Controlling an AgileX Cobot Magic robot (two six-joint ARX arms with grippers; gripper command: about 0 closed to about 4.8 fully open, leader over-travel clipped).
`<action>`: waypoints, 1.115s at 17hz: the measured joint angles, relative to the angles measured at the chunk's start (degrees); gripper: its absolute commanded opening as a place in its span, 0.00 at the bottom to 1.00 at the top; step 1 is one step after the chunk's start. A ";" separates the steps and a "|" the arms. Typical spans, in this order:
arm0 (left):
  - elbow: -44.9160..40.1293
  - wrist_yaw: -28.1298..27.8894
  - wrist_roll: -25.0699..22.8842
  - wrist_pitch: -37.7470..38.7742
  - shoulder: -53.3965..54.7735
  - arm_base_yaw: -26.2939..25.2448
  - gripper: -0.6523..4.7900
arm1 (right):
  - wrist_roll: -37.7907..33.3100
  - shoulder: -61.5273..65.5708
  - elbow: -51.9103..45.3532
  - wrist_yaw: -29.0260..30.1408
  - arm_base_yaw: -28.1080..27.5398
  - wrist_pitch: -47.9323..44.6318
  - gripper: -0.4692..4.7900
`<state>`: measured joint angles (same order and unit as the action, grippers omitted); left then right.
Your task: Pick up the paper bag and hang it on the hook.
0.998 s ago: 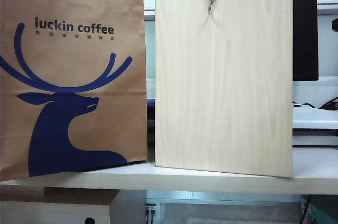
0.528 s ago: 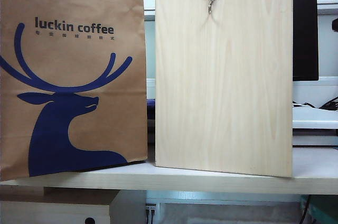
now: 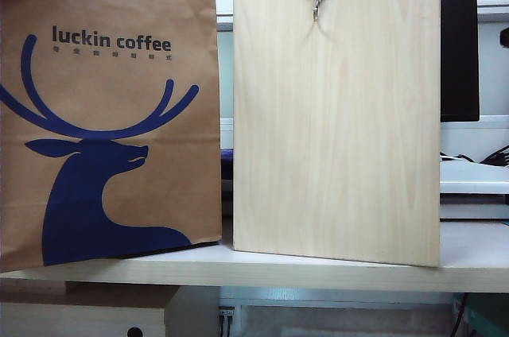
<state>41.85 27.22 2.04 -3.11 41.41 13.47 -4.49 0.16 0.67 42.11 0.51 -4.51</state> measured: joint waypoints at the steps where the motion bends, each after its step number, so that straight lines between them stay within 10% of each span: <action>1: 0.00 -4.70 -1.07 0.13 0.15 1.92 0.83 | 0.00 0.00 0.00 0.02 0.00 -0.04 0.09; 5: 0.02 -17.05 -2.71 -0.63 1.88 3.32 0.82 | 0.00 0.00 0.00 0.02 -0.02 -0.02 0.09; 11: 0.02 -16.15 -2.51 -3.69 9.05 3.37 0.77 | 0.00 0.00 0.00 -0.02 0.00 -0.02 0.09; 19: 0.00 -16.15 -1.18 -8.63 10.10 3.39 0.11 | 0.00 0.00 0.00 -0.02 0.00 0.00 0.09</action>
<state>41.85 11.07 0.86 -11.75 51.51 16.86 -4.49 0.16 0.67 42.09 0.51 -4.51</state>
